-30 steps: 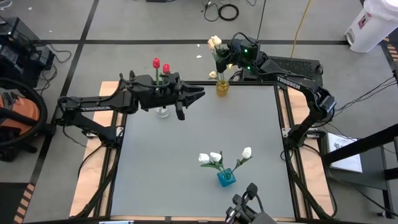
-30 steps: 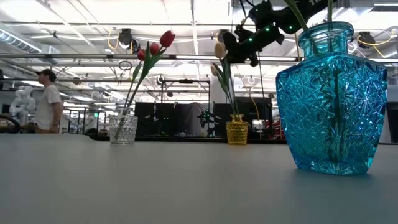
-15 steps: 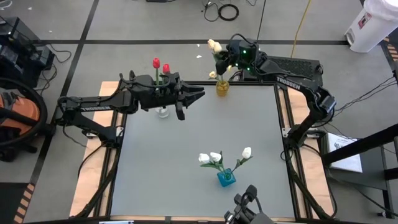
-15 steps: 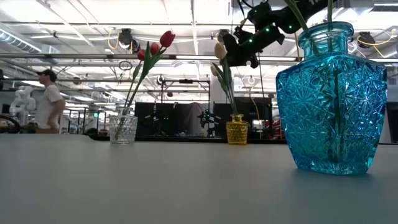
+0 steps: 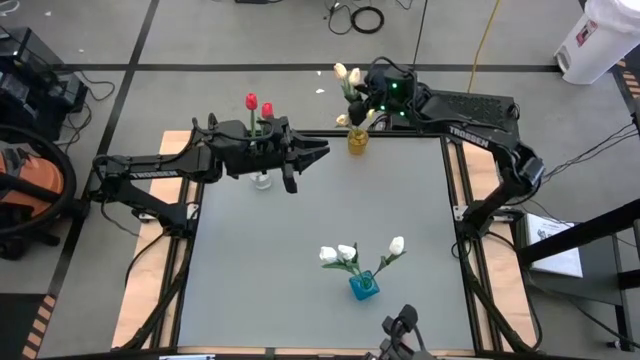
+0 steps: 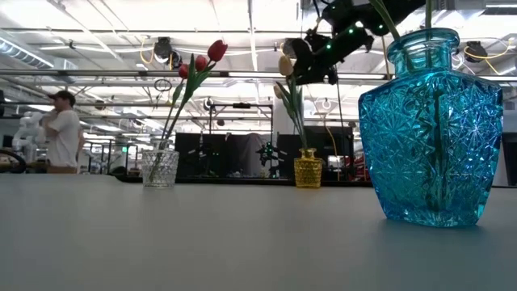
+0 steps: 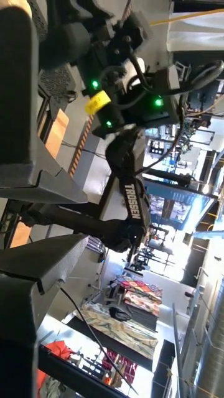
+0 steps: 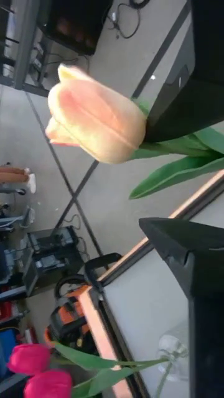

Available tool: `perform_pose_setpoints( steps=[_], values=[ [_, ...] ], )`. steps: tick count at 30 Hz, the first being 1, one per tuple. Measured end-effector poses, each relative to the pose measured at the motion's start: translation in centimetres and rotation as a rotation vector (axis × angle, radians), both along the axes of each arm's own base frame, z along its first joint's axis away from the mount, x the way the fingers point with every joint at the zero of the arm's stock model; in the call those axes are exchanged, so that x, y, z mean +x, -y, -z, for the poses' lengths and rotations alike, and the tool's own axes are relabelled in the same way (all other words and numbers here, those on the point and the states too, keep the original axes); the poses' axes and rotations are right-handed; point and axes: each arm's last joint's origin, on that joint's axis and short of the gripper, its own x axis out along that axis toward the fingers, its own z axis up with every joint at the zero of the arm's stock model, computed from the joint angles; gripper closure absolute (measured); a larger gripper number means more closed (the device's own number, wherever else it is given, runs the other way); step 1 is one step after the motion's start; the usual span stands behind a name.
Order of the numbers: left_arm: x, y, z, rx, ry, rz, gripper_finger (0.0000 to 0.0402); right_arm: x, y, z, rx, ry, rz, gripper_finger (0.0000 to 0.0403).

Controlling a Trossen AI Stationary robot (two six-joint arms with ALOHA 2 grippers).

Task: Sort flowers into vase by color
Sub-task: Put the light yellow tulip into the yellow vase

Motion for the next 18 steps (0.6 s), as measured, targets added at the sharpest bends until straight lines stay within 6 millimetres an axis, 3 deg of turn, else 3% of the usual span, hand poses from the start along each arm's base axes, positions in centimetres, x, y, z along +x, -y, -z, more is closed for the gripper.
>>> perform_pose_setpoints(
  steps=[6,18],
  values=[
    [0.0,0.1,0.0,0.000,-0.003,0.007,0.0304,-1.4,-1.2,-1.2,0.008,-0.047,-0.010,0.0191],
    [0.0,0.1,0.0,0.001,-0.003,0.012,0.0304,-3.7,-3.2,-4.4,-0.032,0.018,-0.007,0.0190]
  ],
)
